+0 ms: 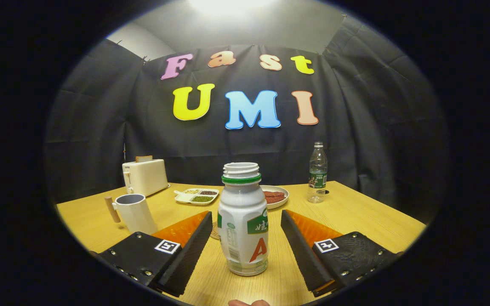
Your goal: Take the bottle from table, then pour the juice into the cup, finally place the bottle on the coaster
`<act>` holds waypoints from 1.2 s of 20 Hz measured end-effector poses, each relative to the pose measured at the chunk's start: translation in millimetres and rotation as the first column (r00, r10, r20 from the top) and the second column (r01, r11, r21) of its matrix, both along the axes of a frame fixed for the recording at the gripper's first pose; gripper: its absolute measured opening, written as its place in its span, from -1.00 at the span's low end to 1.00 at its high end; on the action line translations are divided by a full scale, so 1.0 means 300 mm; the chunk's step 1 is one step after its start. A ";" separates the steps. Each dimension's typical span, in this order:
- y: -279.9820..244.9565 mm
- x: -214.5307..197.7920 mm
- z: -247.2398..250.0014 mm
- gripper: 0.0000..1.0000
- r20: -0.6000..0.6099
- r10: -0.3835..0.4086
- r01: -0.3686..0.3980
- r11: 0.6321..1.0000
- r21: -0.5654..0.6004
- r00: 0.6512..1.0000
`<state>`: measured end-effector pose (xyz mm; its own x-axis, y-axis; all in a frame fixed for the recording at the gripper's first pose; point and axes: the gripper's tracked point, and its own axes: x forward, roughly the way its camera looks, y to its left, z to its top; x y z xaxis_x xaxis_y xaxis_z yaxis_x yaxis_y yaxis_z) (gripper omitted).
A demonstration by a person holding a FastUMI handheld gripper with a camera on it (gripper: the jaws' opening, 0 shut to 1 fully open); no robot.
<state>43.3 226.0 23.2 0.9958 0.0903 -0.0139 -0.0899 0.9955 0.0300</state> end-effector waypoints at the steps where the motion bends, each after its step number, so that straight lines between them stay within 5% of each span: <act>1: 0.009 0.016 -0.008 0.98 -0.006 -0.005 0.005 1.000 -0.003 1.000; 6: 0.028 0.086 -0.044 0.98 -0.048 -0.040 0.038 0.999 -0.022 0.998; 7: 0.027 0.104 -0.058 0.93 -0.059 -0.043 0.042 0.999 -0.020 0.997; 9: 0.033 0.103 -0.044 0.45 -0.064 -0.061 0.058 0.997 -0.041 0.996; 14: 0.108 0.142 -0.001 0.38 -0.081 0.008 -0.018 0.992 -0.121 0.997; 19: 0.188 0.188 0.070 0.38 -0.067 0.046 -0.064 0.952 -0.299 0.997; 24: 0.268 0.208 0.078 0.38 -0.077 0.076 -0.104 0.873 -0.477 0.994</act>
